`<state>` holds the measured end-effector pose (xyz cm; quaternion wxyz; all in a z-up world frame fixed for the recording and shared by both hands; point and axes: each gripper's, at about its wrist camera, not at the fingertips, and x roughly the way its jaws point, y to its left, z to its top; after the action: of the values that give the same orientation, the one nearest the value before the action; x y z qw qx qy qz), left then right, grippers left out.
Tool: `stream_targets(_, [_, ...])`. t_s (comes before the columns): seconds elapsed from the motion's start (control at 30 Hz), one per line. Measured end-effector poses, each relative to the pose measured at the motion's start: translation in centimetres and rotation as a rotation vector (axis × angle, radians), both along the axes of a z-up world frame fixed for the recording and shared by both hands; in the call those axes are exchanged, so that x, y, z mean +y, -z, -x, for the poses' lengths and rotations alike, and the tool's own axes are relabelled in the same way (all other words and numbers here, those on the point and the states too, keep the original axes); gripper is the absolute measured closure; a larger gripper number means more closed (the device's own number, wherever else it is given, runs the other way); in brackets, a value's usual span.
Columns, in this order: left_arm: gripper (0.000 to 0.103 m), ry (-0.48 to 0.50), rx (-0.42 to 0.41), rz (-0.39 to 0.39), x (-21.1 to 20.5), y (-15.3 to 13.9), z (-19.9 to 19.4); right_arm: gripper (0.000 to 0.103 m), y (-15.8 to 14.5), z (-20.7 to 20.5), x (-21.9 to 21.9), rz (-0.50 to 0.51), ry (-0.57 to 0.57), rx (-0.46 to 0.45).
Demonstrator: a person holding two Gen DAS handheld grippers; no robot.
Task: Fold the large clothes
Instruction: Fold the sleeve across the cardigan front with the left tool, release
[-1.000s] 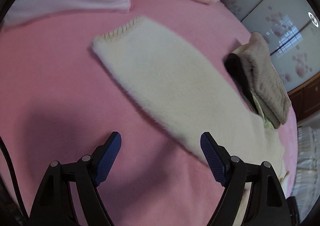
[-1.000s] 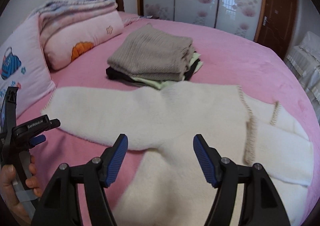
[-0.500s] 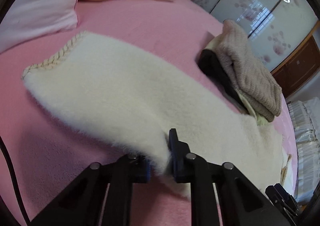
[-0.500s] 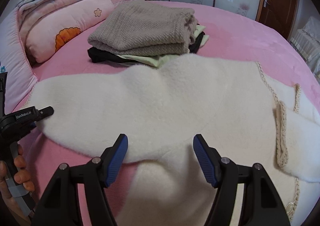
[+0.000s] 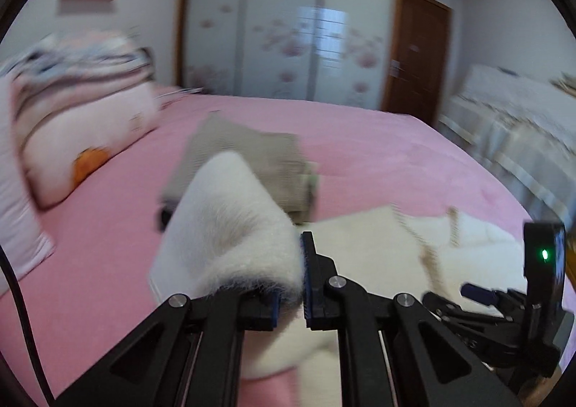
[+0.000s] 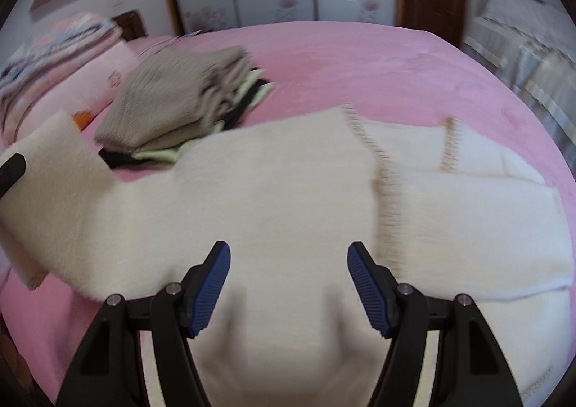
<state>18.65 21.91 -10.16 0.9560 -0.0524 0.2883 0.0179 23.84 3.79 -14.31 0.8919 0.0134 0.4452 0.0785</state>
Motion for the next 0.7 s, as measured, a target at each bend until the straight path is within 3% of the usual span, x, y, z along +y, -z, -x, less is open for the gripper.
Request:
stream_targets(0.1, [0.095,0.141,0.062,-0.036,-6.3,1.3,-1.9,0.035,-0.5,0.3,-4.9,0.036,0.094,-0.01])
stream_targets(0.2, [0.09,0.27,0.201,-0.035,-11.5,4.6,-3.5,0.035,0.0,0.9,-10.3,0.098,0.191,0.001])
stream_targets(0.3, [0.067,0.326,0.344,-0.072,-15.3,8.1,-3.9,0.035,1.0,1.7,-15.2,0.088,0.259,0.05])
stream_targets(0.33, [0.054,0.327,0.369,-0.099,-16.1,8.9,-3.8,0.035,1.3,1.9,-16.3,0.082,0.274,0.063])
stream_targets(0.37, [0.046,0.324,0.375,-0.121,-16.6,9.4,-3.5,0.035,1.6,2.2,-17.3,0.076,0.287,0.076])
stream_targets(0.43, [0.039,0.323,0.362,-0.142,-17.2,9.3,-2.6,0.035,2.2,2.7,-18.8,0.061,0.302,0.091])
stream_targets(0.53, [0.038,0.329,0.347,-0.116,-16.9,8.1,-1.5,0.035,2.2,3.1,-19.2,0.031,0.286,0.09])
stream_targets(0.63, [0.037,0.332,0.286,-0.072,-15.9,5.2,0.7,0.035,1.3,3.3,-17.9,-0.002,0.225,0.059])
stream_targets(0.7, [0.03,0.311,0.241,-0.061,-15.0,3.6,2.4,0.035,0.4,3.4,-16.1,-0.022,0.165,0.035])
